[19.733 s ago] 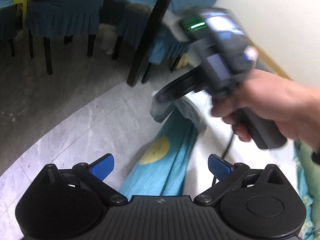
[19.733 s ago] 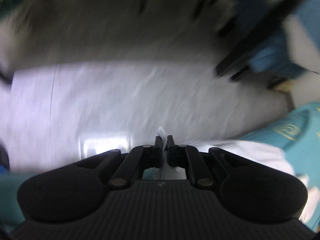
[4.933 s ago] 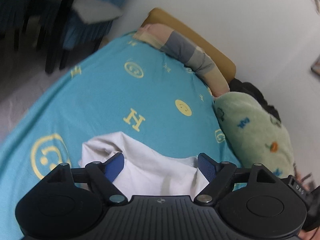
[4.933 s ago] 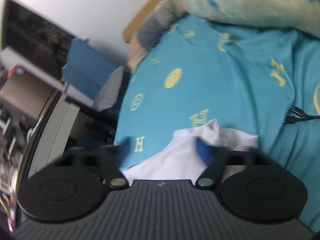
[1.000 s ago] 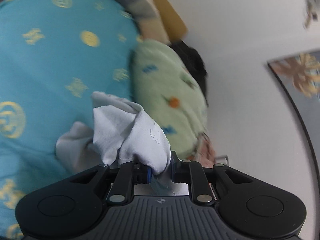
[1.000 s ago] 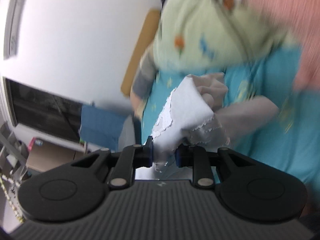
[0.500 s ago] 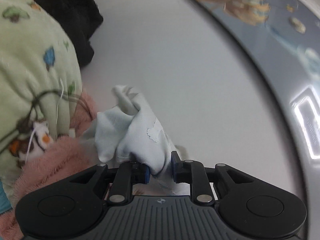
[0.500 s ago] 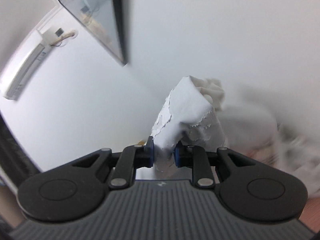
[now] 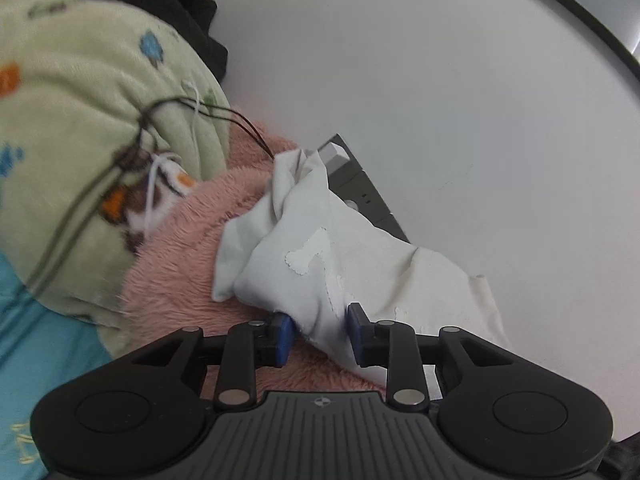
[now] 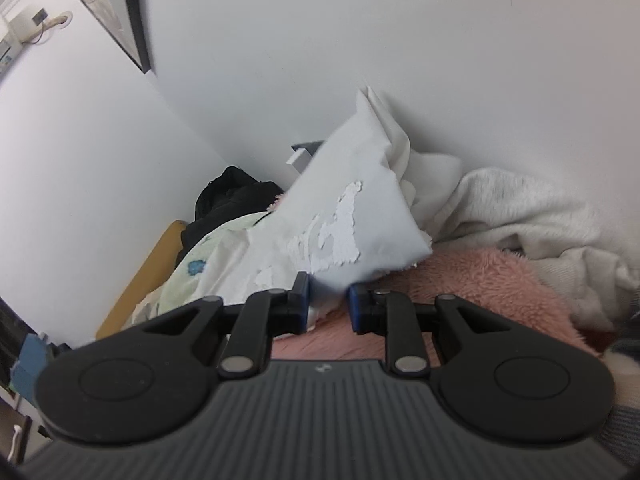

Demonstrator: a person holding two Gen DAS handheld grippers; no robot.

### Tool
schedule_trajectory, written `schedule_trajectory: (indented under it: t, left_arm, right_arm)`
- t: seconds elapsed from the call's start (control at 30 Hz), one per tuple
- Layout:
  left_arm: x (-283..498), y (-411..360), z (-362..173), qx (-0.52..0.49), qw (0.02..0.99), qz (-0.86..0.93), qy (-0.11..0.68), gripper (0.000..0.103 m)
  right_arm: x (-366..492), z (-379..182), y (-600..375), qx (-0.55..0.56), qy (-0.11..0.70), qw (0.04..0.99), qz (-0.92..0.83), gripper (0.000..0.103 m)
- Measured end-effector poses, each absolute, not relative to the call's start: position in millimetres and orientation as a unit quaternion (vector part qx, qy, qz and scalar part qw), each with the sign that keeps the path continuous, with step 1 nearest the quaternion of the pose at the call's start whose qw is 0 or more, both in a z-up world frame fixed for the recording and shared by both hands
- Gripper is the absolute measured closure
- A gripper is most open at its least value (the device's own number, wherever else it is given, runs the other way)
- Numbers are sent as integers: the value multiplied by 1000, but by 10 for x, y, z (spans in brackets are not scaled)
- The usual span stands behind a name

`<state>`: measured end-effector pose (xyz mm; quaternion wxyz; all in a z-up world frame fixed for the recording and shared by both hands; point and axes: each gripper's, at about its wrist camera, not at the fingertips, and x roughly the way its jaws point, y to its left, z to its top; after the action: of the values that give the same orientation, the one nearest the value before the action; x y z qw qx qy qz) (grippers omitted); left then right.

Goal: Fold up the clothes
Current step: 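Carry the bundle with both grippers onto the pink blanket by the pillow, then open both grippers and withdraw from the placed T-shirt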

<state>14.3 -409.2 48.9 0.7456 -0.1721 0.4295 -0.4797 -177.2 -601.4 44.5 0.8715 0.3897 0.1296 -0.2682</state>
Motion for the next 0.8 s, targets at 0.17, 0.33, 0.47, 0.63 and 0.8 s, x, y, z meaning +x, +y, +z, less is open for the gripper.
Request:
schedule_trajectory:
  t: [0.17, 0.33, 0.47, 0.63, 0.8]
  left_arm:
    - [-174, -3755, 1051, -144, 777, -472, 390, 60]
    - [-572, -3411, 1606, -127, 802, -473, 342, 37]
    - [-962, -3170, 1983, -86, 828, -475, 287, 13]
    - [-1413, -2806, 2260, -71, 834, -489, 245, 0]
    - [-1801, -2492, 2296, -52, 844, -489, 213, 0]
  right_arm:
    - [-2049, 773, -5676, 357, 124, 890, -254, 79]
    - [-2357, 1166, -5307, 312, 125, 912, -234, 67]
    - [-2610, 1390, -4985, 268, 108, 930, -226, 17]
    - [-2846, 1545, -4645, 217, 95, 944, -231, 17]
    - [-3015, 1575, -4351, 165, 80, 953, -240, 18]
